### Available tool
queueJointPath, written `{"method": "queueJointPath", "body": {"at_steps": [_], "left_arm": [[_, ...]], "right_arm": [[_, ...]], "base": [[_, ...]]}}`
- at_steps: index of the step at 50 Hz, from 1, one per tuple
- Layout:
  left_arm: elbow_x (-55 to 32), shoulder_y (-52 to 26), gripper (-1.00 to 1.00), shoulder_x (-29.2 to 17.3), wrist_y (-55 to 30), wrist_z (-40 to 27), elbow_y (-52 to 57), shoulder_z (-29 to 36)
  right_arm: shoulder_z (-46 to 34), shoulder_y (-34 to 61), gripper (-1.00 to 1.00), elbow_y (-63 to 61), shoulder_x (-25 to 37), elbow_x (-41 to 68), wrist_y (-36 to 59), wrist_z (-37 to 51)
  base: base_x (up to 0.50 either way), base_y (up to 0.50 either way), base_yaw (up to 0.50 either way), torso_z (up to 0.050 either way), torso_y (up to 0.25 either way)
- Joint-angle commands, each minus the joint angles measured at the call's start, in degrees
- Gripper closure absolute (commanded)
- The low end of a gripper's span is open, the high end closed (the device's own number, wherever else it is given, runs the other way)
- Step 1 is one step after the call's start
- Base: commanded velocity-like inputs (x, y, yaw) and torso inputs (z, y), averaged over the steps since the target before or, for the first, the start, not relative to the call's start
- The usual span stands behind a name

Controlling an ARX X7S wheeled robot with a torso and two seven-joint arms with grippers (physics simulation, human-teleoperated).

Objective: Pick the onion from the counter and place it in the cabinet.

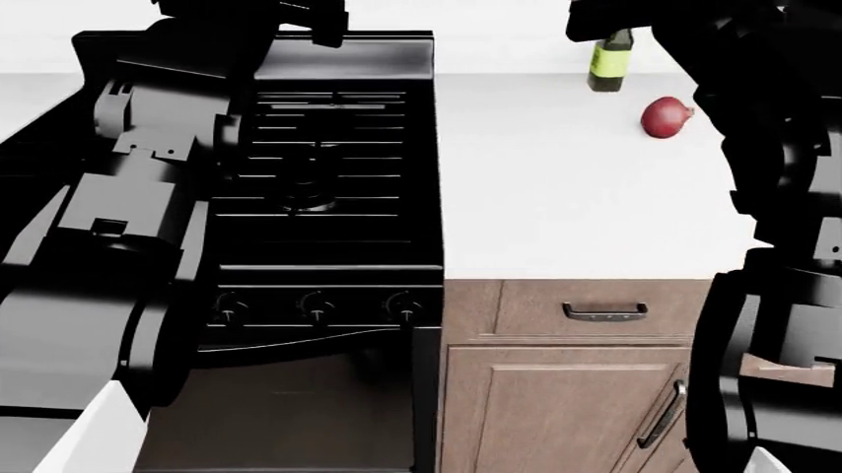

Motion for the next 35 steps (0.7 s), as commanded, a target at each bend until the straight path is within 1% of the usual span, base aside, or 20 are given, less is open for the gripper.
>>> {"method": "queueJointPath", "body": {"at_steps": [1,5,7,8,10,11,12,19,27,35], "left_arm": [[0.0,-0.1,-1.0,0.1,0.0,0.0,-0.3,0.0],[0.0,-0.1,-1.0,0.1,0.0,0.0,-0.3,0.0],[0.0,-0.1,-1.0,0.1,0.0,0.0,-0.3,0.0],[0.0,-0.1,-1.0,0.1,0.0,0.0,-0.3,0.0],[0.0,-0.1,-1.0,0.1,0.0,0.0,-0.3,0.0],[0.0,-0.1,-1.0,0.1,0.0,0.0,-0.3,0.0],[0.0,-0.1,-1.0,0.1,0.0,0.0,-0.3,0.0],[0.0,-0.1,-1.0,0.1,0.0,0.0,-0.3,0.0],[0.0,-0.1,-1.0,0.1,0.0,0.0,-0.3,0.0],[0.0,-0.1,-1.0,0.1,0.0,0.0,-0.3,0.0]], "right_arm": [[0.1,0.4,-1.0,4.7,0.4,-0.3,-3.0,-0.1],[-1.7,1.1,-1.0,9.6,1.0,-1.6,-6.0,-0.9],[-5.0,4.5,-1.0,21.9,0.8,-4.1,-11.7,-2.1],[-6.7,7.3,-1.0,30.5,0.1,-5.6,-16.4,-2.5],[-9.0,15.4,-1.0,47.7,-2.5,-8.0,-30.7,-2.4],[-9.4,16.0,-1.0,56.3,-3.2,-8.6,-32.4,-1.9],[-9.5,15.2,-1.0,61.4,-3.6,-8.9,-31.8,-1.1],[-10.0,12.5,-1.0,61.4,-5.2,-10.3,-28.0,0.6],[-10.1,12.5,-1.0,61.4,-3.6,-10.4,-26.6,1.7],[-11.0,13.4,-1.0,61.4,-3.6,-10.7,-26.5,0.1]], "base": [[0.22,-0.45,0.0,0.0,0.0],[0.28,-0.41,0.0,0.0,0.0],[0.31,-0.39,0.0,0.0,0.0],[0.31,-0.39,0.0,0.0,0.0],[0.31,-0.39,0.0,0.0,0.0],[0.31,-0.39,0.0,0.0,0.0],[0.31,-0.39,0.0,0.0,0.0],[0.31,-0.39,0.0,0.0,0.0],[0.31,-0.39,0.0,0.0,0.0],[0.34,-0.37,0.0,0.0,0.0]]}}
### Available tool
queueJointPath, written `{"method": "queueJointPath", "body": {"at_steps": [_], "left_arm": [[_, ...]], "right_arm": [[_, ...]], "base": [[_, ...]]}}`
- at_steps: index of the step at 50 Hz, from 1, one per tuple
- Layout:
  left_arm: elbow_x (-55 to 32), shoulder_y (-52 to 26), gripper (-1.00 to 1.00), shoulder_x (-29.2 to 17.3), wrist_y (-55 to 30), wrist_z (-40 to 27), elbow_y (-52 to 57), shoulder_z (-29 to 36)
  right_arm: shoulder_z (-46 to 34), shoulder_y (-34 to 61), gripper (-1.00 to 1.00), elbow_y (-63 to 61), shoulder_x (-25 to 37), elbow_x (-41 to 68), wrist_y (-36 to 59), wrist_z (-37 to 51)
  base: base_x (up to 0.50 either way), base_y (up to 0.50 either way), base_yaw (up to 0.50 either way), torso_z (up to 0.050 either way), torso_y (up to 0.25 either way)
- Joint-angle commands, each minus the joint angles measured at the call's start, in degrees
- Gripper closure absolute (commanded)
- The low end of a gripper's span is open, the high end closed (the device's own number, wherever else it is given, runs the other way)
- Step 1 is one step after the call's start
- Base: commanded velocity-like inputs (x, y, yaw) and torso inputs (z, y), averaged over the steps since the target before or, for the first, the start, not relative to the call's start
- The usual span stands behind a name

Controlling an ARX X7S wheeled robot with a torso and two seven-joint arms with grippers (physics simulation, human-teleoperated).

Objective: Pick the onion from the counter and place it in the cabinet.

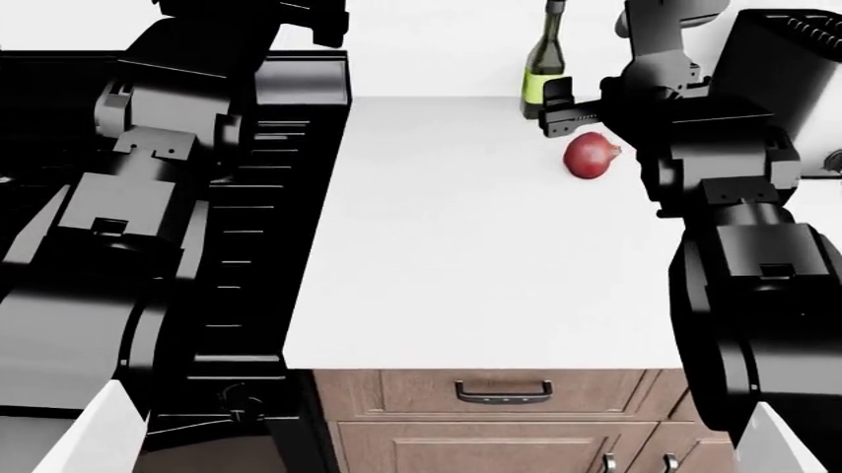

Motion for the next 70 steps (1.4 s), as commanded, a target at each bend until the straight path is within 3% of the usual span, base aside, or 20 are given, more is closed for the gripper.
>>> {"method": "queueJointPath", "body": {"at_steps": [1,19,33,38,53,59,70], "left_arm": [[0.0,0.0,-1.0,0.0,0.0,0.0,0.0,0.0],[0.0,0.0,-1.0,0.0,0.0,0.0,0.0,0.0],[0.0,0.0,-1.0,0.0,0.0,0.0,0.0,0.0],[0.0,0.0,-1.0,0.0,0.0,0.0,0.0,0.0],[0.0,0.0,-1.0,0.0,0.0,0.0,0.0,0.0],[0.0,0.0,-1.0,0.0,0.0,0.0,0.0,0.0],[0.0,0.0,-1.0,0.0,0.0,0.0,0.0,0.0]], "right_arm": [[-1.7,1.5,-1.0,4.2,-0.1,-1.2,-0.9,-0.6],[-5.8,0.8,-1.0,4.2,-0.7,-1.1,2.3,-5.3],[-7.8,0.5,-1.0,4.2,-0.5,-1.0,0.7,-5.5],[-5.5,-0.1,-1.0,4.2,0.2,0.4,6.8,-4.3],[-7.7,-2.6,-1.0,3.8,3.8,-0.4,17.0,-18.3],[-8.9,-12.0,-1.0,-24.0,7.4,0.6,35.4,-23.2],[-9.4,-21.7,-1.0,-42.2,11.1,1.9,46.3,-25.0]], "base": [[0.35,-0.35,0.0,0.0,0.0],[0.36,-0.34,0.0,0.0,0.0],[0.47,0.13,0.0,0.0,0.0],[0.26,0.14,0.0,0.0,0.0],[0.0,0.0,0.0,0.0,0.0],[0.0,0.0,0.0,0.0,0.0],[0.0,0.0,0.0,0.0,0.0]]}}
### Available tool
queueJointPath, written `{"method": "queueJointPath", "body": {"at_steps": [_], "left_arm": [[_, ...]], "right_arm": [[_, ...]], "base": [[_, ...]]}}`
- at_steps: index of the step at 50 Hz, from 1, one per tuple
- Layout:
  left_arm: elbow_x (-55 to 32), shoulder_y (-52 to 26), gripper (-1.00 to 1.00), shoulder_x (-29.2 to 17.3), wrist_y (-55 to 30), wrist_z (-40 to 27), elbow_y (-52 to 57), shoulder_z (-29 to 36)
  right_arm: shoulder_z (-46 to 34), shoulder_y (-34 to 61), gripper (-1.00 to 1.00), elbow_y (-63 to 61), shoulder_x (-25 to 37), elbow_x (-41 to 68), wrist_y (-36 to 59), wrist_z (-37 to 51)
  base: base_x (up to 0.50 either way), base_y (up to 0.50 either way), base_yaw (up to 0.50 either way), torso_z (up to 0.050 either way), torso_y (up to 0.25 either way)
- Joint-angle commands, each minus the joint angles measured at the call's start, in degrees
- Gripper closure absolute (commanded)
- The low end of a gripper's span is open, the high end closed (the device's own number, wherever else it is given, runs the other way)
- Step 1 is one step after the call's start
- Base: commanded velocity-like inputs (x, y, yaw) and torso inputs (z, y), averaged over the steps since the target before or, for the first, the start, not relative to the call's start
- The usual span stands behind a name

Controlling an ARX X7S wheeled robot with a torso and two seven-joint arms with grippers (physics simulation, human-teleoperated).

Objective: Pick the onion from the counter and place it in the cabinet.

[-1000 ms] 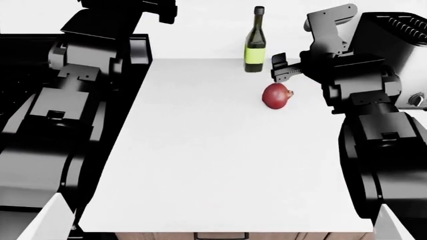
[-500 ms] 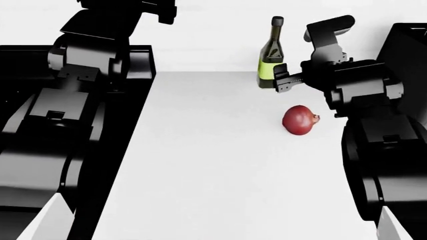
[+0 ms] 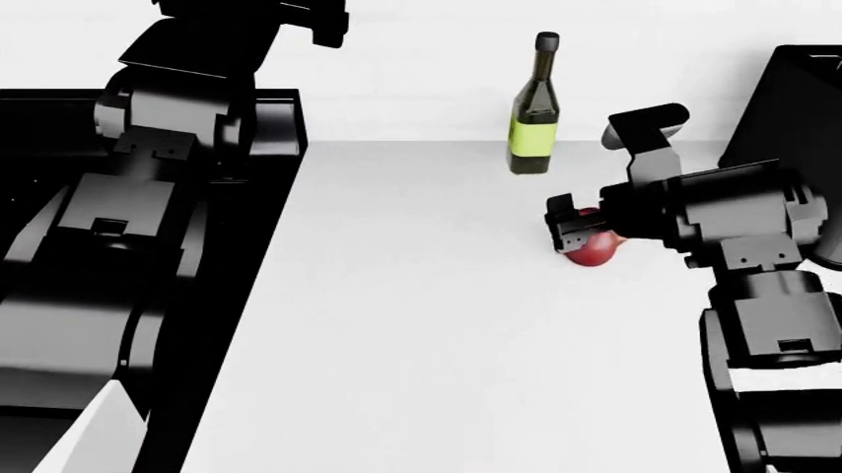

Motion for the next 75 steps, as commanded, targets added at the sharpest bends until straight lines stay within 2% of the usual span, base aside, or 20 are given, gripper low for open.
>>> {"method": "queueJointPath", "body": {"at_steps": [1,12,18,19,29,36,45,58,70,75], "left_arm": [[0.0,0.0,-1.0,0.0,0.0,0.0,0.0,0.0],[0.0,0.0,-1.0,0.0,0.0,0.0,0.0,0.0],[0.0,0.0,-1.0,0.0,0.0,0.0,0.0,0.0],[0.0,0.0,-1.0,0.0,0.0,0.0,0.0,0.0],[0.0,0.0,-1.0,0.0,0.0,0.0,0.0,0.0],[0.0,0.0,-1.0,0.0,0.0,0.0,0.0,0.0],[0.0,0.0,-1.0,0.0,0.0,0.0,0.0,0.0],[0.0,0.0,-1.0,0.0,0.0,0.0,0.0,0.0],[0.0,0.0,-1.0,0.0,0.0,0.0,0.0,0.0],[0.0,0.0,-1.0,0.0,0.0,0.0,0.0,0.0]], "right_arm": [[-0.6,-9.8,-1.0,-19.8,4.1,1.2,13.2,-3.8],[-0.3,-13.6,-1.0,-24.3,5.9,2.5,15.7,-5.1],[-1.0,-13.0,-1.0,-22.0,5.7,2.4,13.2,-5.4],[-1.0,-12.9,1.0,-21.3,5.6,2.2,12.3,-5.1],[-1.4,-10.8,1.0,-19.2,6.0,0.6,4.2,-3.3],[2.6,-4.5,1.0,-21.9,6.5,1.2,3.5,-1.9],[6.3,2.1,1.0,-37.1,7.4,2.8,9.2,-1.9],[10.3,10.6,1.0,-63.5,3.3,6.0,22.0,-1.3],[12.9,15.8,1.0,-74.3,0.2,6.3,25.8,0.8],[10.2,20.8,1.0,-75.7,0.8,4.6,23.0,2.6]], "base": [[0.0,0.0,0.0,0.0,0.0],[0.0,0.0,0.0,0.0,0.0],[0.0,0.0,0.0,0.0,0.0],[0.0,0.0,0.0,0.0,0.0],[0.0,0.0,0.0,0.0,0.0],[0.0,0.0,0.0,0.0,0.0],[0.0,0.0,0.0,0.0,0.0],[0.0,0.0,0.0,0.0,0.0],[0.0,0.0,0.0,0.0,0.0],[0.0,0.0,0.0,0.0,0.0]]}}
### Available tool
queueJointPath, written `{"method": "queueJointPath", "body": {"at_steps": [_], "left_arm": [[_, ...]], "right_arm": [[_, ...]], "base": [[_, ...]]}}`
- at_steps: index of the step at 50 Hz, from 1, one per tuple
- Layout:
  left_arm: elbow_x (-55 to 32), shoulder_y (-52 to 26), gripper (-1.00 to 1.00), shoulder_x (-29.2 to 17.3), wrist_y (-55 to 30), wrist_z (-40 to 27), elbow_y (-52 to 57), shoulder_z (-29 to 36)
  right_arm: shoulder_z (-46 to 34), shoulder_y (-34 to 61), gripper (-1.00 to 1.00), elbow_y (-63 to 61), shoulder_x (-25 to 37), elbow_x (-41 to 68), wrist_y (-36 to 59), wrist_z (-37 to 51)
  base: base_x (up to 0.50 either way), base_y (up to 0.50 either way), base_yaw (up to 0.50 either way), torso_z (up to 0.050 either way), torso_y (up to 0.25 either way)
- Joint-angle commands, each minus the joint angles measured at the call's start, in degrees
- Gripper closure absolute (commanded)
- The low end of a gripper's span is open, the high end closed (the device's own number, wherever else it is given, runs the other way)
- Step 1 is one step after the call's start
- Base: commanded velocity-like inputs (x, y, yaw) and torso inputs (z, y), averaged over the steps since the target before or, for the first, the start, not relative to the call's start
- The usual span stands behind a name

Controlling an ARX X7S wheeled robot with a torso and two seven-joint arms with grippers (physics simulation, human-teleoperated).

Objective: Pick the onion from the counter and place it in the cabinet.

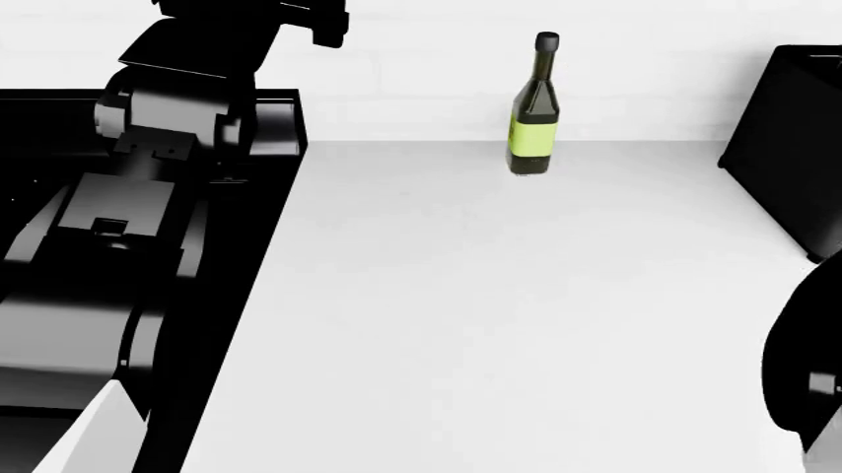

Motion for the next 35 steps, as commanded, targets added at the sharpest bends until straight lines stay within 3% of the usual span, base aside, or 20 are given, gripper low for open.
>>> {"method": "queueJointPath", "body": {"at_steps": [1,5,13,17,20,24,27,31,35], "left_arm": [[0.0,0.0,-1.0,0.0,0.0,0.0,0.0,0.0],[0.0,0.0,-1.0,0.0,0.0,0.0,0.0,0.0],[0.0,0.0,-1.0,0.0,0.0,0.0,0.0,0.0],[0.0,0.0,-1.0,0.0,0.0,0.0,0.0,0.0],[0.0,0.0,-1.0,0.0,0.0,0.0,0.0,0.0],[0.0,0.0,-1.0,0.0,0.0,0.0,0.0,0.0],[0.0,0.0,-1.0,0.0,0.0,0.0,0.0,0.0],[0.0,0.0,-1.0,0.0,0.0,0.0,0.0,0.0],[0.0,0.0,-1.0,0.0,0.0,0.0,0.0,0.0]], "right_arm": [[-1.5,8.7,1.0,-7.4,-0.9,-1.9,-1.0,2.6],[-5.7,16.6,1.0,-0.1,0.3,-4.8,-8.9,4.1],[-15.4,34.8,1.0,34.1,-1.0,-12.1,-39.4,7.5],[-16.7,45.3,1.0,63.7,-5.7,-14.1,-60.7,13.6],[-2.0,46.2,1.0,80.3,-10.6,-29.3,-70.9,13.6],[3.8,46.2,1.0,88.9,-11.5,-32.6,-74.6,17.0],[2.9,46.2,1.0,95.5,-11.2,-29.1,-75.3,19.6],[-3.4,43.2,1.0,95.6,-10.7,-16.0,-67.5,19.5],[-1.2,39.3,1.0,95.6,-11.2,-8.0,-57.9,18.7]], "base": [[0.0,0.0,0.0,0.0,0.0],[0.0,0.0,0.0,0.0,0.0],[0.0,0.0,0.0,0.0,0.0],[0.0,0.0,0.0,0.0,0.0],[0.0,0.0,0.0,0.0,0.0],[0.0,0.0,0.0,0.0,0.0],[0.0,0.0,0.0,0.0,0.0],[0.0,0.0,0.0,0.0,0.0],[0.0,0.0,0.0,0.0,0.0]]}}
